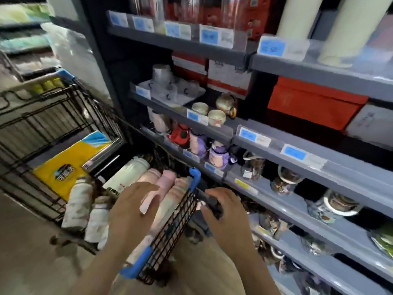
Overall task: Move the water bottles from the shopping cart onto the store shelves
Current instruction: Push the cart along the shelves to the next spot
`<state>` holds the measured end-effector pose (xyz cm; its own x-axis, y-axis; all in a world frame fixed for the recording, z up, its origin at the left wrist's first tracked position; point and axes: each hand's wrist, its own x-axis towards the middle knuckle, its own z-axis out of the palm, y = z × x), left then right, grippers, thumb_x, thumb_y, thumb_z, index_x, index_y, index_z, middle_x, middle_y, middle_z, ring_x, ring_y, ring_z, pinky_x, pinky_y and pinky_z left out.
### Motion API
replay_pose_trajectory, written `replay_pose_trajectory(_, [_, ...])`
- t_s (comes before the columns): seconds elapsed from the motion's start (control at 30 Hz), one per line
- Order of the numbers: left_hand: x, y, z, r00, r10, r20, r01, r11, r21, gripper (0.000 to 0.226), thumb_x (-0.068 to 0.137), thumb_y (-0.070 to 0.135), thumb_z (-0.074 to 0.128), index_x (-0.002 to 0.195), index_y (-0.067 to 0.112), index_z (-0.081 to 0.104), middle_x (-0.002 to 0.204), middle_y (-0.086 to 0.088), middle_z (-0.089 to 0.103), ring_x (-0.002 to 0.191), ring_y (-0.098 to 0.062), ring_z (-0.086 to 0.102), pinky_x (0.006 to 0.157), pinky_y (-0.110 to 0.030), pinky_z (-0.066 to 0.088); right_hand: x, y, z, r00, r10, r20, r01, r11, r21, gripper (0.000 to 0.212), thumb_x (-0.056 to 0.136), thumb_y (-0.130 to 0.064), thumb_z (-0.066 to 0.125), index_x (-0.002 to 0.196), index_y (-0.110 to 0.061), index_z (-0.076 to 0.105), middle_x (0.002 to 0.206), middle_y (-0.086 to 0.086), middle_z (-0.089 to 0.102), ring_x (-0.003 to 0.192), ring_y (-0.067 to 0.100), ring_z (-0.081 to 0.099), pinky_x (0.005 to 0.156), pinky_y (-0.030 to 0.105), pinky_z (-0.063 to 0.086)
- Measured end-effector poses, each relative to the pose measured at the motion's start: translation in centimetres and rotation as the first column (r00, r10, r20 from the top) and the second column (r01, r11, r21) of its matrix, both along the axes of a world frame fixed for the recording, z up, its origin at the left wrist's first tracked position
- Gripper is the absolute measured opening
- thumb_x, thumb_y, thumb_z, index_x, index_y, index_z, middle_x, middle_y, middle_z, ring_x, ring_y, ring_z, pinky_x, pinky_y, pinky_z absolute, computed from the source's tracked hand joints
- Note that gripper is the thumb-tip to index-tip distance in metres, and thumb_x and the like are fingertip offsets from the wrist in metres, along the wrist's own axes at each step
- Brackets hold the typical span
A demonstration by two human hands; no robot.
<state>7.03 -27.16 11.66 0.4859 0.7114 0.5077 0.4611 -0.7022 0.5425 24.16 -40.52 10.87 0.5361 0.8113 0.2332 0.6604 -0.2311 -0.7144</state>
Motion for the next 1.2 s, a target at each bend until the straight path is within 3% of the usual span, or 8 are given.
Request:
replay_pose_trajectory(0.1, [-3.2, 1.5, -2.1, 0.997, 0.015, -0.082, -0.022, 0.996, -0.087, 0.034, 0.085, 0.039, 0.048, 0.097, 0.016, 0.07, 0.097, 0.004, 0.064, 0.08, -0.012, 0.057, 0.067, -0.024, 0.045, -1.8, 2.0, -1.3, 0.997, 0.06, -0.052, -0.063, 0.995, -0.071, 0.028, 0.09, -0.036, 0.059, 0.118, -0.029, 0.06, 0.116, -0.014, 0.055, 0.098, 0.001, 0.05, 0.081, 0.012, 0.036])
replay_pose_trajectory(0.17, [-5.0, 2.2, -3.2, 0.991, 0.011, -0.137, -0.031, 0.989, -0.144, 0.035, 0.085, 0.042, 0.048, 0.098, 0.018, 0.07, 0.099, 0.007, 0.063, 0.076, -0.014, 0.06, 0.062, -0.027, 0.048, -3.2, 3.9, -2.3, 0.992, 0.056, -0.114, -0.069, 0.991, -0.117, 0.029, 0.092, -0.031, 0.062, 0.12, -0.026, 0.06, 0.118, -0.011, 0.056, 0.104, 0.005, 0.051, 0.087, 0.021, 0.04])
replay_pose_trajectory(0.3, [-9.5, 5.6, -4.9, 0.978, 0.006, -0.209, -0.059, 0.967, -0.247, 0.03, 0.084, 0.049, 0.046, 0.101, 0.034, 0.066, 0.107, 0.011, 0.064, 0.085, -0.011, 0.058, 0.064, -0.025, 0.046, -8.1, 9.4, -5.0, 0.97, 0.057, -0.235, -0.102, 0.978, -0.184, 0.032, 0.09, -0.032, 0.062, 0.121, -0.026, 0.058, 0.122, -0.014, 0.052, 0.115, 0.009, 0.05, 0.091, 0.021, 0.036])
replay_pose_trajectory(0.47, [-14.1, 16.2, -7.4, 0.954, -0.029, -0.298, -0.082, 0.931, -0.354, 0.016, 0.089, 0.029, 0.068, 0.105, 0.031, 0.067, 0.105, 0.017, 0.061, 0.083, -0.007, 0.058, 0.065, -0.004, 0.033, -13.8, 16.9, -8.4, 0.957, -0.032, -0.289, -0.073, 0.935, -0.346, 0.033, 0.093, -0.035, 0.059, 0.126, -0.031, 0.052, 0.123, -0.016, 0.042, 0.117, 0.005, 0.043, 0.088, 0.018, 0.033])
replay_pose_trajectory(0.57, [-14.0, 22.4, -8.5, 0.929, -0.127, -0.348, -0.028, 0.912, -0.409, 0.023, 0.09, 0.027, 0.067, 0.112, 0.034, 0.062, 0.105, 0.02, 0.053, 0.084, -0.009, 0.055, 0.061, -0.013, 0.032, -16.0, 20.3, -9.7, 0.944, -0.139, -0.299, 0.001, 0.908, -0.419, 0.039, 0.093, -0.037, 0.06, 0.129, -0.027, 0.051, 0.126, -0.012, 0.044, 0.119, 0.009, 0.045, 0.09, 0.019, 0.036])
replay_pose_trajectory(0.8, [-8.7, 29.8, -13.0, 0.917, -0.196, -0.348, -0.025, 0.841, -0.54, 0.053, 0.093, 0.043, 0.059, 0.14, 0.025, 0.045, 0.139, 0.001, 0.046, 0.121, -0.019, 0.05, 0.09, -0.034, 0.045, -17.3, 24.7, -10.2, 0.905, -0.37, -0.211, 0.197, 0.802, -0.563, 0.058, 0.093, -0.04, 0.058, 0.144, -0.028, 0.034, 0.144, -0.006, 0.035, 0.129, 0.012, 0.04, 0.1, 0.021, 0.032])
replay_pose_trajectory(1.03, [-3.6, 31.5, -18.1, 0.877, -0.258, -0.404, -0.078, 0.754, -0.652, 0.087, 0.082, 0.053, 0.07, 0.151, 0.022, 0.026, 0.143, -0.008, 0.042, 0.128, -0.027, 0.045, 0.095, -0.042, 0.044, -16.5, 26.6, -11.5, 0.853, -0.487, -0.186, 0.26, 0.707, -0.657, 0.066, 0.092, -0.037, 0.057, 0.149, -0.027, 0.024, 0.151, -0.002, 0.026, 0.134, 0.018, 0.035, 0.106, 0.03, 0.036])
replay_pose_trajectory(1.2, [-3.1, 31.4, -19.4, 0.881, -0.264, -0.393, -0.071, 0.747, -0.661, 0.09, 0.079, 0.05, 0.073, 0.151, 0.026, 0.024, 0.141, -0.007, 0.045, 0.123, -0.028, 0.049, 0.089, -0.042, 0.047, -16.9, 27.5, -12.5, 0.828, -0.538, -0.156, 0.299, 0.66, -0.689, 0.065, 0.092, -0.042, 0.054, 0.148, -0.029, 0.024, 0.148, -0.001, 0.029, 0.13, 0.022, 0.036, 0.105, 0.032, 0.033])
